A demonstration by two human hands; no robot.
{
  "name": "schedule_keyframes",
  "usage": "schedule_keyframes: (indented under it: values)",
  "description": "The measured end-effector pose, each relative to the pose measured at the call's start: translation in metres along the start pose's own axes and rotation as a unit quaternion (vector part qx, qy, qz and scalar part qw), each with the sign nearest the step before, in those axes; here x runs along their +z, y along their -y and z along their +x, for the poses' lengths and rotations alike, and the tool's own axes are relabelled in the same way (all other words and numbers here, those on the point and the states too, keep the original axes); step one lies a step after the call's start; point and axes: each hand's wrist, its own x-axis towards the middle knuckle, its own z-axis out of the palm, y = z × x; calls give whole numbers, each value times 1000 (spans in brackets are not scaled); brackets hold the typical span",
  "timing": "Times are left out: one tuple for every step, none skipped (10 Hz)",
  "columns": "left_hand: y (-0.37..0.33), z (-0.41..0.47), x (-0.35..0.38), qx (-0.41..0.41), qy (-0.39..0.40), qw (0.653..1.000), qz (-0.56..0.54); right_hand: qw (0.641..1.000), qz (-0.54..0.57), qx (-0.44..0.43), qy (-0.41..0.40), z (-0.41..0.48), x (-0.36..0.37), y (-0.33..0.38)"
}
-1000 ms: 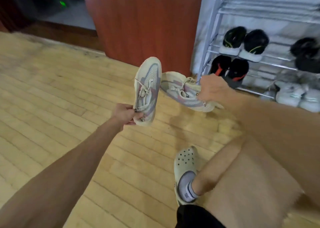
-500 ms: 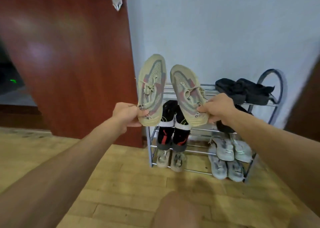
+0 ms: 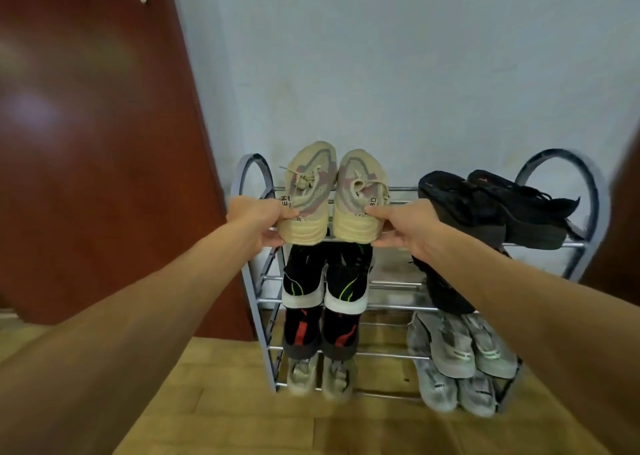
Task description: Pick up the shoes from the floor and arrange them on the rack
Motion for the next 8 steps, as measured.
schedule_keyframes:
  values:
    - [5, 11, 8, -7, 7, 1000, -7, 999, -34, -15, -20, 14, 7, -1]
    - [10, 12, 10, -18, 20, 999, 19, 997, -72, -13, -22, 19, 10, -6]
    - [12, 8, 7, -26, 40, 997, 58, 994, -108, -7, 6, 14, 10, -11]
    - [12, -2, 2, -20, 54, 995, 87, 990, -132, 7, 42, -2, 7, -11]
    - [7, -18, -4, 15, 43, 991, 122, 982, -180, -17, 51, -26, -1, -7]
    - [-1, -46, -13, 68, 63, 983, 156, 969, -233, -56, 55, -56, -13, -2]
    - [-7, -84, -16, 117, 128, 963, 208, 958, -268, -83, 65, -88, -28, 1]
    - [-5, -118, -12, 162, 183, 939, 243, 947, -295, -102, 69, -116, -45, -1]
